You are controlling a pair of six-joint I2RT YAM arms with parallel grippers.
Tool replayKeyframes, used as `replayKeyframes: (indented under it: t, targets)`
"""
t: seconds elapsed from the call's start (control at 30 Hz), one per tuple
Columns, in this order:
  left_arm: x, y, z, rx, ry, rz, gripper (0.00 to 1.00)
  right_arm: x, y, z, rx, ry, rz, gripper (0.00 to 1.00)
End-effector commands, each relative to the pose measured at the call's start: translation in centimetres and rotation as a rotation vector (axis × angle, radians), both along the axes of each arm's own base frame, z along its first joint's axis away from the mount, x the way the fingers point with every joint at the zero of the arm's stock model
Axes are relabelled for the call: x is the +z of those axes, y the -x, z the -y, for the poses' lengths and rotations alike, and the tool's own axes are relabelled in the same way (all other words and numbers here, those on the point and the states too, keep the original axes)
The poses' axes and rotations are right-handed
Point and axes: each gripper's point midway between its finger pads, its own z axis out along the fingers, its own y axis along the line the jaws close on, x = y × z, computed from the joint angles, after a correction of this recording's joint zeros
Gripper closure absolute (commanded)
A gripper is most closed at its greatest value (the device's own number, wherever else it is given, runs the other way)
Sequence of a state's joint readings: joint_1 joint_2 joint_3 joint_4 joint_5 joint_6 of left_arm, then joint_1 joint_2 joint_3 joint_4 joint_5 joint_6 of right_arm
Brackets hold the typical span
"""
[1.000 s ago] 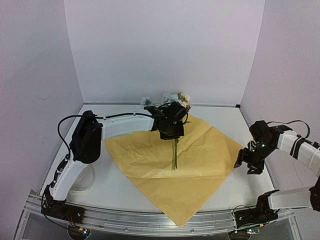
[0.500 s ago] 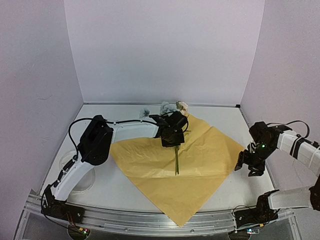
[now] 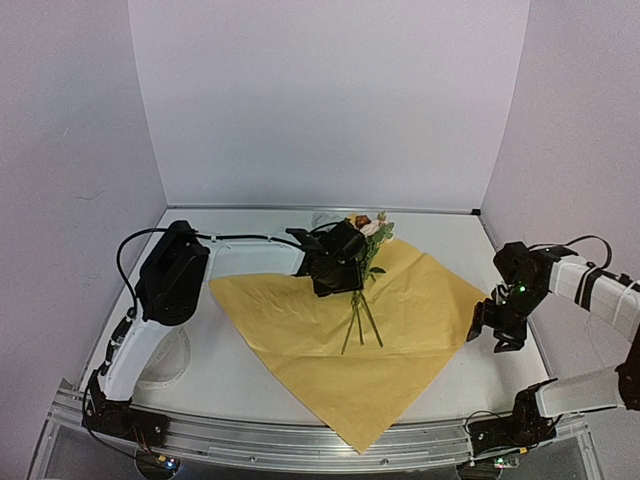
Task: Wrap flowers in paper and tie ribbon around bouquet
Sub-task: Place the fake flower on the flattened wrapping paper, then adjust the flattened wrapping paper at the center of the board.
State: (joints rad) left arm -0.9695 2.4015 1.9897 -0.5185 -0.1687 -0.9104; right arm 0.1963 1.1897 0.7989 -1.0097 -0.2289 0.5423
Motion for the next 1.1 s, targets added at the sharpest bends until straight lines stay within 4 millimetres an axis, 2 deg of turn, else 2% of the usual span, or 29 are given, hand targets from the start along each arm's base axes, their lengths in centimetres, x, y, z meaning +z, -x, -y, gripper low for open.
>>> replayKeyframes:
  t: [0.0,0.13,0.2,0.37,0.4,0.47,0.6,0.67,0.77,0.93,1.07]
  targets:
    - [8.8,-0.1,-2.8,0.026,0.065,0.134,0.31,0.9,-1.2,-0.8,0.033,-0.002,0.032,0.27]
    - [9.2,1.3,-7.6,0.066,0.052,0.128,0.26,0.9,-1.6,-1.4,0.079,0.012,0.041,0.27]
    - [7.8,2.1,-10.9,0.108,0.036,0.098,0.26,0.9,-1.9,-1.7,0.103,0.017,0.047,0.27]
    - [6.8,4.4,-18.2,0.194,0.025,0.058,0.25,0.6,-2.2,-2.1,0.133,0.048,0.051,0.27]
    - [7.0,4.7,-19.6,0.214,0.024,0.056,0.24,0.5,-2.3,-2.2,0.135,0.052,0.051,0.27]
    - [6.0,5.8,-22.6,0.250,-0.002,0.027,0.20,0.3,-2.3,-2.4,0.141,0.060,0.048,0.27]
    - [4.4,7.8,-26.5,0.303,0.003,-0.010,0.15,-0.1,-2.4,-2.7,0.153,0.078,0.044,0.27]
    - [3.4,8.5,-27.2,0.301,0.024,-0.032,0.14,-0.1,-2.6,-2.9,0.161,0.083,0.041,0.27]
    - [2.8,8.7,-27.0,0.274,0.097,-0.038,0.13,0.0,-3.0,-3.5,0.173,0.085,0.043,0.27]
    - [1.8,7.9,-26.6,0.258,0.235,-0.044,0.16,0.3,-3.9,-4.9,0.212,0.092,0.049,0.27]
    - [1.1,6.5,-26.7,0.248,0.324,-0.026,0.22,0.5,-4.8,-6.4,0.247,0.089,0.053,0.27]
